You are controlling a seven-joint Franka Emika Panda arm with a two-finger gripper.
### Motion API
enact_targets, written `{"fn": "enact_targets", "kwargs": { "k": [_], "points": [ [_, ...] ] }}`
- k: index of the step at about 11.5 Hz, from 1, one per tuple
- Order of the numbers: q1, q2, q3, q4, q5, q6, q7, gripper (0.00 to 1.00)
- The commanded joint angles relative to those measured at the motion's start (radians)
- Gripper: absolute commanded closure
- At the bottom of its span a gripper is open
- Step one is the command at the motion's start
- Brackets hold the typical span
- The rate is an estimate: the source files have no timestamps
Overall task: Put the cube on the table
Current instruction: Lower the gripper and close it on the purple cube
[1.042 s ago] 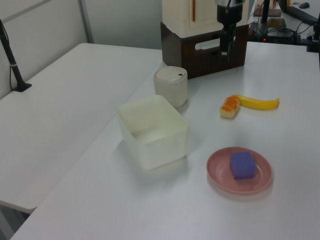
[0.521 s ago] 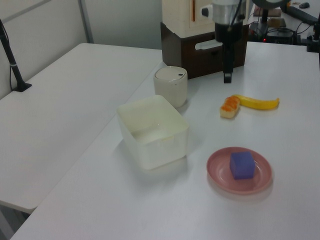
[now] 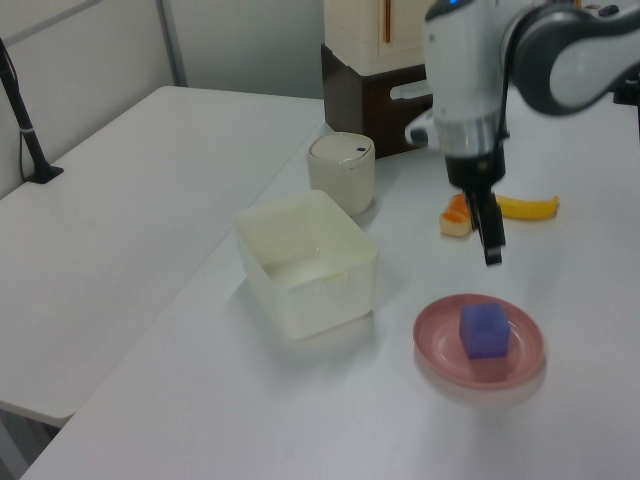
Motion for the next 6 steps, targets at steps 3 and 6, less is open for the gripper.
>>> {"fn": "enact_targets", "kwargs": {
  "k": [3, 6],
  "points": [
    [0.048, 0.103, -0.006, -0.09, 0.008, 0.083, -0.014, 0.0],
    [0.047, 0.135, -0.006, -0.085, -0.025, 0.083, -0.014, 0.0]
  ]
}}
